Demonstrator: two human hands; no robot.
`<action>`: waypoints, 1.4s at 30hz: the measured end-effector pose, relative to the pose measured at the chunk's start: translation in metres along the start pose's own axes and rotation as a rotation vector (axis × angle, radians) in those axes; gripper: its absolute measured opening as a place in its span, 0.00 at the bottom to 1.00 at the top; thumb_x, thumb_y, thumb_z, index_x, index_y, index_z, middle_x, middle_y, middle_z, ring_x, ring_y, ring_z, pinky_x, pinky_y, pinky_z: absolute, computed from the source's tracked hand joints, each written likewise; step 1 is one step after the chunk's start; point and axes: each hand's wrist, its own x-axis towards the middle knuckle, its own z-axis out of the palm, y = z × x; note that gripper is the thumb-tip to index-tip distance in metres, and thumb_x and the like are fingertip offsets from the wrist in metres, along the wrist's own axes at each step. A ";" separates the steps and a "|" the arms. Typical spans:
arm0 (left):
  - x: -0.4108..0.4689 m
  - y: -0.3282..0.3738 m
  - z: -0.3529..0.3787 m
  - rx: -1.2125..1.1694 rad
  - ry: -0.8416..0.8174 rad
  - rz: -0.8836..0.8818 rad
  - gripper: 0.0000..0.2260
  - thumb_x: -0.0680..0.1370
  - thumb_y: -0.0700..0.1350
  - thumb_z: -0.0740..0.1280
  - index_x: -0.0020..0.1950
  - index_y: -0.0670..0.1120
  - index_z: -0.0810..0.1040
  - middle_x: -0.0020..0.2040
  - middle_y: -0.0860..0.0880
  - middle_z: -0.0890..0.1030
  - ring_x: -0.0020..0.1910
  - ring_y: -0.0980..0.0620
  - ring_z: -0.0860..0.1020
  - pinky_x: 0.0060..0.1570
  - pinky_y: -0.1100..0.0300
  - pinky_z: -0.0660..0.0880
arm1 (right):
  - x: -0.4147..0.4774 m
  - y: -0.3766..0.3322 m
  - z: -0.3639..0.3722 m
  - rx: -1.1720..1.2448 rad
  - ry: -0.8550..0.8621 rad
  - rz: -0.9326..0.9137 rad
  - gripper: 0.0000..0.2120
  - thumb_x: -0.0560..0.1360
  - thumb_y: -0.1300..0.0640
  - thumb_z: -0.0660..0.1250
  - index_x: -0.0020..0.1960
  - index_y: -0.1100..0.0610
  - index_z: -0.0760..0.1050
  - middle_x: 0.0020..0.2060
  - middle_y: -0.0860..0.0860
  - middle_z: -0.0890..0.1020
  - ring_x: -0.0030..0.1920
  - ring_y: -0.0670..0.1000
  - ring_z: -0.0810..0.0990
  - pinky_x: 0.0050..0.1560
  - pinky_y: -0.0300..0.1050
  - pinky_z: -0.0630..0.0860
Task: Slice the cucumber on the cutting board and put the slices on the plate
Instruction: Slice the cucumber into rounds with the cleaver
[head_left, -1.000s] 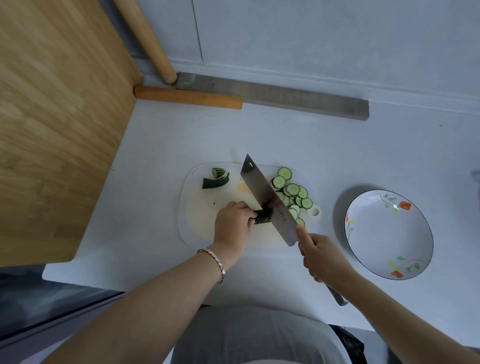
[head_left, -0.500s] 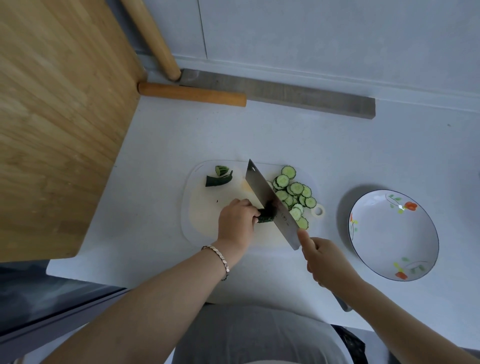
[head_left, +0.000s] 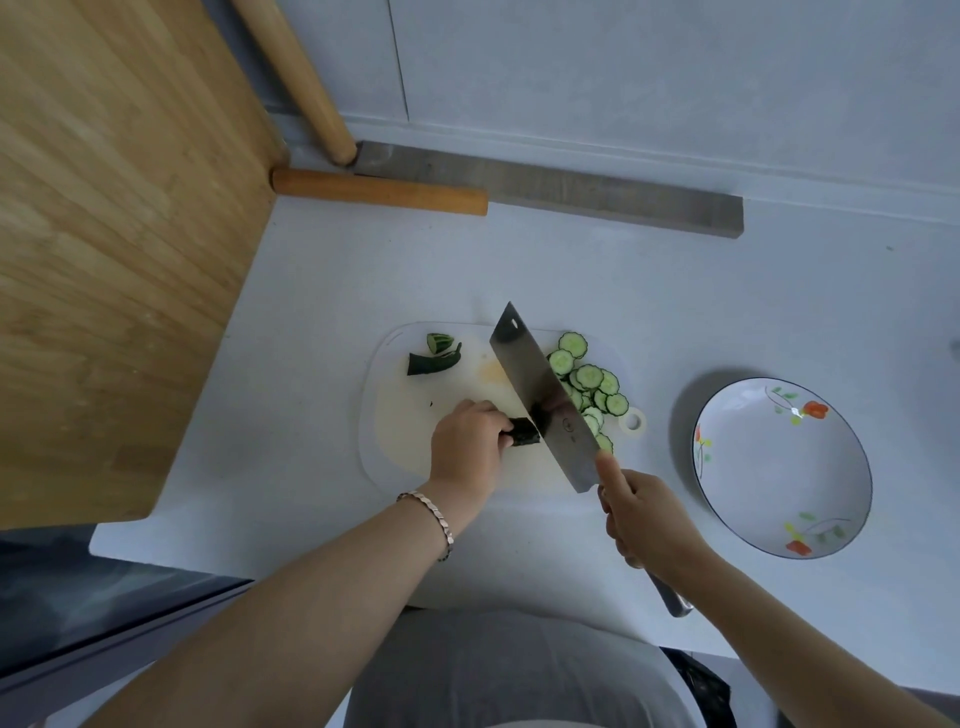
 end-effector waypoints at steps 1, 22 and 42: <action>0.000 0.000 0.000 0.002 -0.002 0.002 0.08 0.73 0.39 0.68 0.51 0.41 0.81 0.48 0.45 0.82 0.49 0.45 0.75 0.42 0.56 0.71 | -0.001 -0.001 -0.001 -0.007 -0.002 -0.005 0.23 0.77 0.39 0.54 0.36 0.58 0.62 0.23 0.50 0.64 0.22 0.50 0.60 0.24 0.37 0.59; -0.004 -0.007 0.002 -0.012 0.009 0.078 0.09 0.74 0.34 0.64 0.51 0.39 0.81 0.49 0.43 0.81 0.50 0.42 0.76 0.43 0.56 0.72 | 0.012 -0.001 0.015 0.003 0.012 0.016 0.23 0.78 0.40 0.54 0.35 0.57 0.62 0.24 0.52 0.65 0.23 0.50 0.61 0.26 0.37 0.61; -0.001 -0.004 -0.002 0.005 0.014 0.086 0.09 0.74 0.33 0.64 0.51 0.39 0.81 0.46 0.41 0.81 0.48 0.41 0.75 0.41 0.54 0.73 | -0.005 -0.007 0.001 -0.023 0.002 0.011 0.23 0.77 0.39 0.54 0.36 0.58 0.61 0.24 0.52 0.63 0.24 0.50 0.58 0.26 0.37 0.58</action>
